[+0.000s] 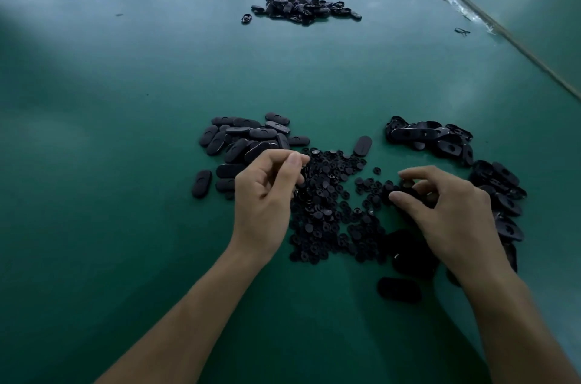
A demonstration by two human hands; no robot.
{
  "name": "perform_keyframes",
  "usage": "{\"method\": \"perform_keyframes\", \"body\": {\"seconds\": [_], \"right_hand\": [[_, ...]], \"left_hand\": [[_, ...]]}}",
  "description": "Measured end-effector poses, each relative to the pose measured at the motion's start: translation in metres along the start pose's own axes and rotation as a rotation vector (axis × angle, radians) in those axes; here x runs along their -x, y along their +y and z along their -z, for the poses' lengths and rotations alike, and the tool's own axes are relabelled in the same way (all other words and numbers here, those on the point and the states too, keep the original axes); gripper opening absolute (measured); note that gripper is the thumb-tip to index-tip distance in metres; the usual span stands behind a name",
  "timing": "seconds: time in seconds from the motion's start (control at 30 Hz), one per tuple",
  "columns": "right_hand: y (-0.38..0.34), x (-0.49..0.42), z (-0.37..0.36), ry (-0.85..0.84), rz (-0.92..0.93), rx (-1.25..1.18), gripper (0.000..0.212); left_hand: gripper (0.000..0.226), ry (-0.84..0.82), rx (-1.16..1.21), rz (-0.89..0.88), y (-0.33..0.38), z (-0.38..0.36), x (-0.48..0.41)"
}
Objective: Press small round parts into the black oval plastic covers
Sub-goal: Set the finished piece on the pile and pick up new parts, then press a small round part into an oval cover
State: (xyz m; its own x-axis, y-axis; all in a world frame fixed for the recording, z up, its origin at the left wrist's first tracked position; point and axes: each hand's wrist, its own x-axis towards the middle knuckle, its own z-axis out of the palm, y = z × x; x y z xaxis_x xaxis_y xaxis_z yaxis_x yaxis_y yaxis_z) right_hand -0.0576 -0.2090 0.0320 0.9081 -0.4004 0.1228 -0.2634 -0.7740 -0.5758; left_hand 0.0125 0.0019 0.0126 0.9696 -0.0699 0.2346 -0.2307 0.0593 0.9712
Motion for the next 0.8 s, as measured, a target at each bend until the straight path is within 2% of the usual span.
{"method": "perform_keyframes", "body": {"seconds": [0.17,0.33,0.53,0.63,0.8], "right_hand": [[0.000,0.003,0.002,0.027,0.030,0.060,0.020],[-0.001,0.003,0.005,-0.061,-0.003,0.050,0.026],[-0.006,0.003,0.003,-0.051,0.007,-0.005,0.018],[-0.007,0.003,0.004,-0.024,0.000,-0.161,0.018],[-0.023,-0.004,0.003,0.000,0.063,-0.583,0.016]], "left_hand": [[0.025,-0.030,0.065,0.003,-0.003,-0.001,0.003],[0.031,-0.003,0.156,0.053,-0.007,0.003,-0.003],[0.026,-0.018,0.067,0.042,-0.007,0.004,-0.001],[0.020,-0.053,-0.001,0.030,-0.006,0.004,0.001],[0.005,-0.152,-0.070,-0.007,-0.002,0.003,0.005]]}}
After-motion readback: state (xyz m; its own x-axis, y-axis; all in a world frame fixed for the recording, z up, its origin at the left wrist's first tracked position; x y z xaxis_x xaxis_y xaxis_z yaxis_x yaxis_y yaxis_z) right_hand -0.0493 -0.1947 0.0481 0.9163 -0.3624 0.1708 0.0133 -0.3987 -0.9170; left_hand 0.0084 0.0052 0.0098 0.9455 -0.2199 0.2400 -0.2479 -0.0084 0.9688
